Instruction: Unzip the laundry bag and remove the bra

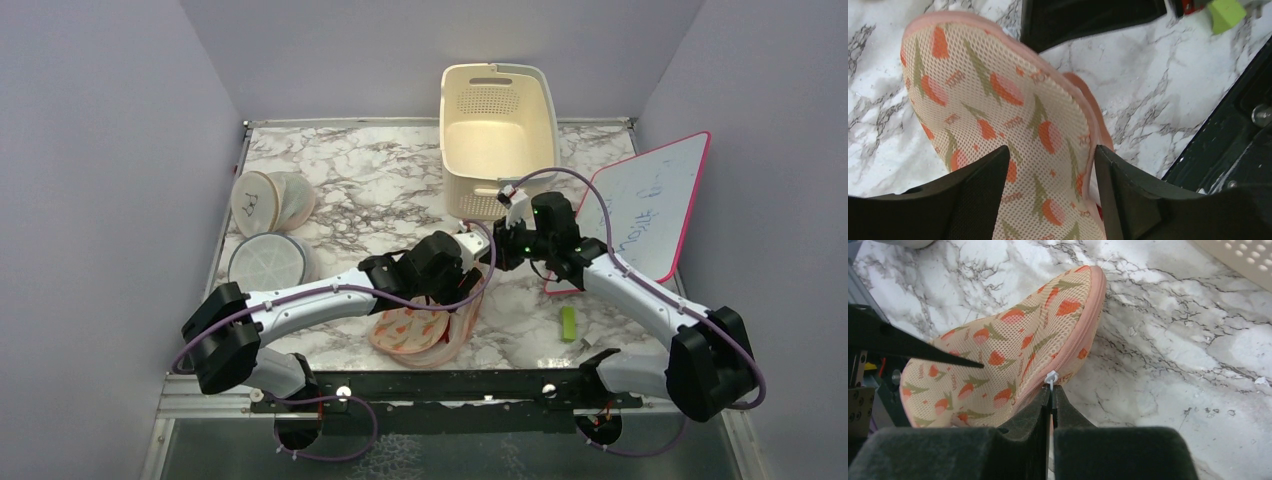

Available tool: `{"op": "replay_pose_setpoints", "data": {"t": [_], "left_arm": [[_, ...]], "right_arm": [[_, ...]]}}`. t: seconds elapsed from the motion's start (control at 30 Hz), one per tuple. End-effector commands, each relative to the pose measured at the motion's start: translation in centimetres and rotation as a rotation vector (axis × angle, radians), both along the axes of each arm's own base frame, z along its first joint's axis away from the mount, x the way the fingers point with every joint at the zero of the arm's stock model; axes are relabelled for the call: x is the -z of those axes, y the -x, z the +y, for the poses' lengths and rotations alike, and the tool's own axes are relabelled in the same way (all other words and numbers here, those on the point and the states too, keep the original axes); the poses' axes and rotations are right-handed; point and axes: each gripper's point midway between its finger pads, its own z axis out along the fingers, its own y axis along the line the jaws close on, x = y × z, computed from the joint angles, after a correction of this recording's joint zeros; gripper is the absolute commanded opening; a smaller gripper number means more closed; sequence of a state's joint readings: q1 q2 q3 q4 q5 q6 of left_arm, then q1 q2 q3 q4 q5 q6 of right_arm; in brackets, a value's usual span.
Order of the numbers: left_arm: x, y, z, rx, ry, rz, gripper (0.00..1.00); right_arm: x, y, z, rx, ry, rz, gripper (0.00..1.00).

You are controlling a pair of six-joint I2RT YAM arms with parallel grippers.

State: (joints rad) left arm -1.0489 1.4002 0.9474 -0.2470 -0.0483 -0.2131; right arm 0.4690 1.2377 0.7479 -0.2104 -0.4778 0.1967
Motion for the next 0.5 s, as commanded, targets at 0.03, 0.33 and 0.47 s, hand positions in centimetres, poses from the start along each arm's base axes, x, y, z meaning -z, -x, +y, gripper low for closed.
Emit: {"op": "replay_pose_setpoints", "data": {"t": [0.03,0.33,0.47], "left_arm": [[-2.7,-0.7,-2.7,0.007,0.093,-0.007,0.62],[-2.9,-2.1,-3.8,-0.063,0.097,0.001,0.52],[-2.8,-2.7,-3.3,-0.096,0.076,-0.016,0.36]], "right_arm": [[-2.0,1.2,0.5,-0.025,-0.08,-0.009,0.01],[-2.5,2.2,0.4,-0.033,-0.108,0.003,0.01],[-2.5,2.4,0.3,-0.035,-0.105,-0.001,0.01]]}}
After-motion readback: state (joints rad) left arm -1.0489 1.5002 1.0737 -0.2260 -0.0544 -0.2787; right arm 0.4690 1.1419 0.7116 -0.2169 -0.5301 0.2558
